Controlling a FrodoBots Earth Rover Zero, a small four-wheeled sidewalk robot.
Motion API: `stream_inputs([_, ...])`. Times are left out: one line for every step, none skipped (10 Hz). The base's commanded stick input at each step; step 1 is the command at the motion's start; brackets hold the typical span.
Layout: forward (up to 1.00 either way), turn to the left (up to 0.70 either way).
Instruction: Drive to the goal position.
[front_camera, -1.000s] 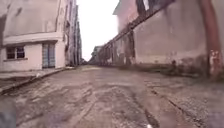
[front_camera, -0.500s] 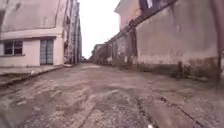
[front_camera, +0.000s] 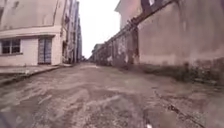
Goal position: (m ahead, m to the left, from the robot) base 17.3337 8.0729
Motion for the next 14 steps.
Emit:
stream_inputs([0.7,0.28])
stream_inputs([0.7,0.35])
stream_inputs([0.7,0.35])
stream_inputs([0.7,0.14])
stream_inputs([0.7,0.0])
stream_inputs([0.7,0.0])
stream_inputs([0.7,0.0])
stream_inputs([0.7,0.0])
stream_inputs([0.7,0.0])
stream_inputs([0.7,0.0])
stream_inputs([0.7,0.0])
stream_inputs([0.7,0.0])
stream_inputs([0.7,0.0])
stream_inputs([0.7,0.0])
